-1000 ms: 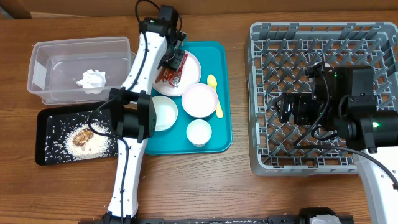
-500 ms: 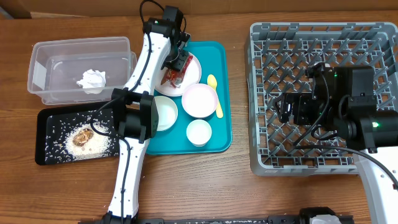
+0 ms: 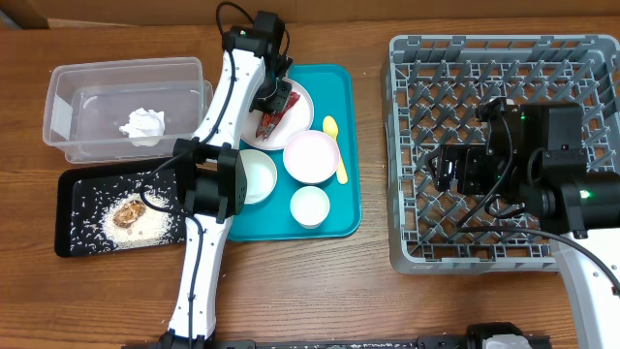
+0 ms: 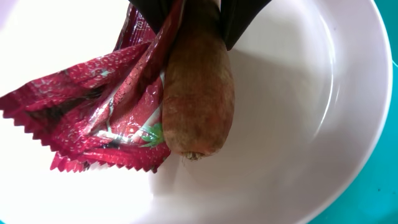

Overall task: Sort waste into correct bins and load items into the dishwasher
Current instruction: 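Grasp the red snack wrapper on the plate with the left gripper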

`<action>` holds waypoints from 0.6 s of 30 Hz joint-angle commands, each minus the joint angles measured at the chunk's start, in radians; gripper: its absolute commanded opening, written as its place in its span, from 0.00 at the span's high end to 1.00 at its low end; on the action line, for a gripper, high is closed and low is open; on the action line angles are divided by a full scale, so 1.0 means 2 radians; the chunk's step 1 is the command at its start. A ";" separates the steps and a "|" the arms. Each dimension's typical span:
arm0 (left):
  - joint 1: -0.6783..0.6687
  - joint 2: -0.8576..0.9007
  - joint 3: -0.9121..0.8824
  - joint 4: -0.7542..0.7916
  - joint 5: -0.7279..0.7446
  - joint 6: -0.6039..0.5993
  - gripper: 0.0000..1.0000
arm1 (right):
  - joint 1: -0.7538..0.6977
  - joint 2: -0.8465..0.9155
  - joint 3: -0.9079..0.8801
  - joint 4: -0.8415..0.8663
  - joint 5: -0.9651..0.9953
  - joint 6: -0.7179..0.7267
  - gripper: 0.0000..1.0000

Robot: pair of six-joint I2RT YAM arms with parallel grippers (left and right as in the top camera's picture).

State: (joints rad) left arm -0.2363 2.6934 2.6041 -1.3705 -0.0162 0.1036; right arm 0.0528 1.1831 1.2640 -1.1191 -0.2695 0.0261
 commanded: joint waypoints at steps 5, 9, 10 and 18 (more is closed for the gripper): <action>-0.003 -0.004 0.016 -0.007 -0.001 -0.015 0.83 | -0.001 -0.001 0.003 0.001 0.003 0.000 0.00; -0.003 -0.004 0.028 -0.013 -0.001 -0.017 0.73 | -0.001 -0.001 0.003 0.001 0.003 0.000 0.00; -0.003 -0.004 0.032 -0.015 -0.001 -0.017 0.73 | -0.001 -0.001 0.003 0.001 0.003 0.000 0.00; -0.004 -0.004 0.045 -0.044 -0.001 -0.020 0.82 | -0.001 -0.001 0.003 0.001 0.003 0.000 0.00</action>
State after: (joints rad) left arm -0.2363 2.6934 2.6667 -1.4475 -0.0162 0.0765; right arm 0.0528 1.1831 1.2640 -1.1187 -0.2695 0.0261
